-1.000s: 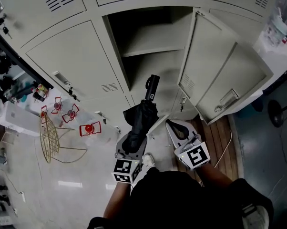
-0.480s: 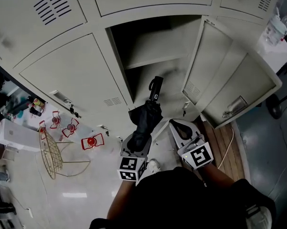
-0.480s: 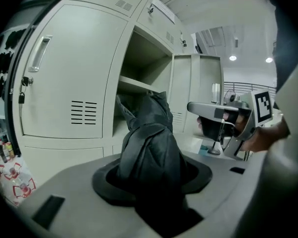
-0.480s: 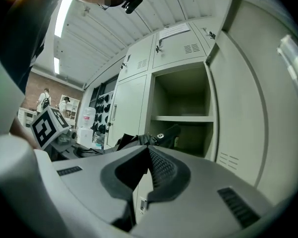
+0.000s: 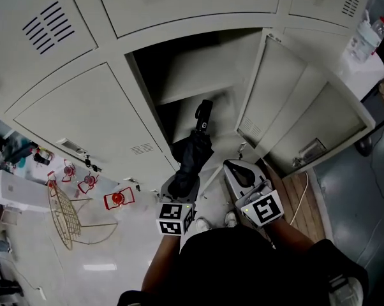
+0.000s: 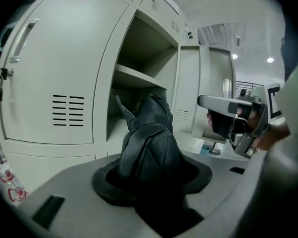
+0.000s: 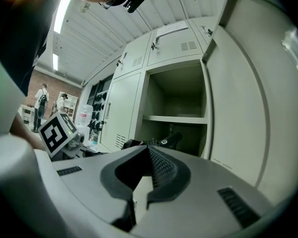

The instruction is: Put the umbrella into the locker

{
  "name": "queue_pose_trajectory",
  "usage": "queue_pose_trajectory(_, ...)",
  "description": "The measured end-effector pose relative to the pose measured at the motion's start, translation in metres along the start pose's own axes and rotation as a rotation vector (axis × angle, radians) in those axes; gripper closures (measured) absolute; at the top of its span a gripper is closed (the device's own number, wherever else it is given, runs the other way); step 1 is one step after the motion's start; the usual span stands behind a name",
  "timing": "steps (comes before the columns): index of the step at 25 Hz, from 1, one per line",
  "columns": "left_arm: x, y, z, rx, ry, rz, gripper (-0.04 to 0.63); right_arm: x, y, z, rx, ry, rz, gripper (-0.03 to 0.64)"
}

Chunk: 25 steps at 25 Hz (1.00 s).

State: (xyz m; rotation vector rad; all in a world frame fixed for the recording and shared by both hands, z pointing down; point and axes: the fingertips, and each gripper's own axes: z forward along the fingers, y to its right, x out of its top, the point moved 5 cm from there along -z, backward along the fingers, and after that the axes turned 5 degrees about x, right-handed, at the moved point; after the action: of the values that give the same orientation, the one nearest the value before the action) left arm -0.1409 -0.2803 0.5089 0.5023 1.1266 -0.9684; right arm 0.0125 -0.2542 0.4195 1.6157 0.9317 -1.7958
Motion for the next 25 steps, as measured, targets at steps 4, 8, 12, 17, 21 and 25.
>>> queue_pose_trajectory(4,0.008,0.005,0.018,0.006,0.006,-0.007,0.382,0.002,0.012,0.0,0.016,0.006,-0.005,0.618)
queue_pose_trajectory(8,0.018,0.008,0.035,0.036,-0.003,0.003,0.382,-0.001,0.015,-0.003,0.044,0.009,0.012,0.618)
queue_pose_trajectory(12,0.028,0.009,0.054,0.098,-0.03,0.034,0.382,-0.007,0.018,-0.006,0.075,0.003,0.021,0.618)
queue_pose_trajectory(17,0.043,0.006,0.076,0.165,-0.05,0.056,0.382,-0.009,0.022,-0.009,0.101,0.009,0.035,0.618)
queue_pose_trajectory(21,0.057,-0.003,0.096,0.215,-0.063,0.067,0.382,-0.01,0.027,-0.011,0.114,0.019,0.037,0.618)
queue_pose_trajectory(25,0.072,-0.011,0.117,0.238,-0.068,0.101,0.382,-0.014,0.028,-0.012,0.132,0.008,0.042,0.618)
